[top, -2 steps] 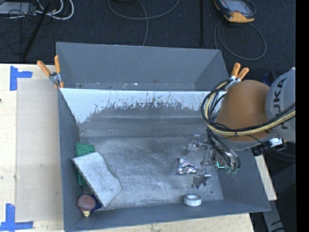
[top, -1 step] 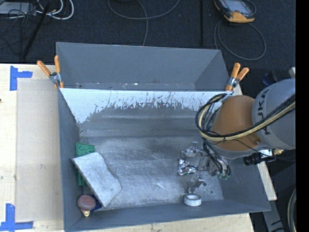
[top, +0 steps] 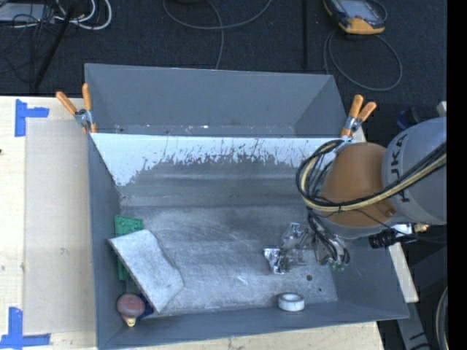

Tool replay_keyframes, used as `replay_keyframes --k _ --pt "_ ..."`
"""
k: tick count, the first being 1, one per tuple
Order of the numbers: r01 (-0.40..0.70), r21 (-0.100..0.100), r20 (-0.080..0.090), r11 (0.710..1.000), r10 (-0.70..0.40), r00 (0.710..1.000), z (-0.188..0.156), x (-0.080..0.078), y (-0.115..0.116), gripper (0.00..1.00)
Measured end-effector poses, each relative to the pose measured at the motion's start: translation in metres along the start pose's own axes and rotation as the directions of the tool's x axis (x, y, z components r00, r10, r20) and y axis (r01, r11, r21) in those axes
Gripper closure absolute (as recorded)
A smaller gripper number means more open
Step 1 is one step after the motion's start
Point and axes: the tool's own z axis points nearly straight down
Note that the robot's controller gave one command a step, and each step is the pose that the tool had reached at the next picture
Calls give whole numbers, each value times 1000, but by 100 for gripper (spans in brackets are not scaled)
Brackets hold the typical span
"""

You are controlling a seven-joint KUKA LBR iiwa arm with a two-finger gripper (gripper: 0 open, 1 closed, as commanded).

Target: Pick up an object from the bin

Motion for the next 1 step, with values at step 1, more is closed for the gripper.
replay_keyframes --k 1 --pt "-66 0 6 998 66 998 -166 2 7 100"
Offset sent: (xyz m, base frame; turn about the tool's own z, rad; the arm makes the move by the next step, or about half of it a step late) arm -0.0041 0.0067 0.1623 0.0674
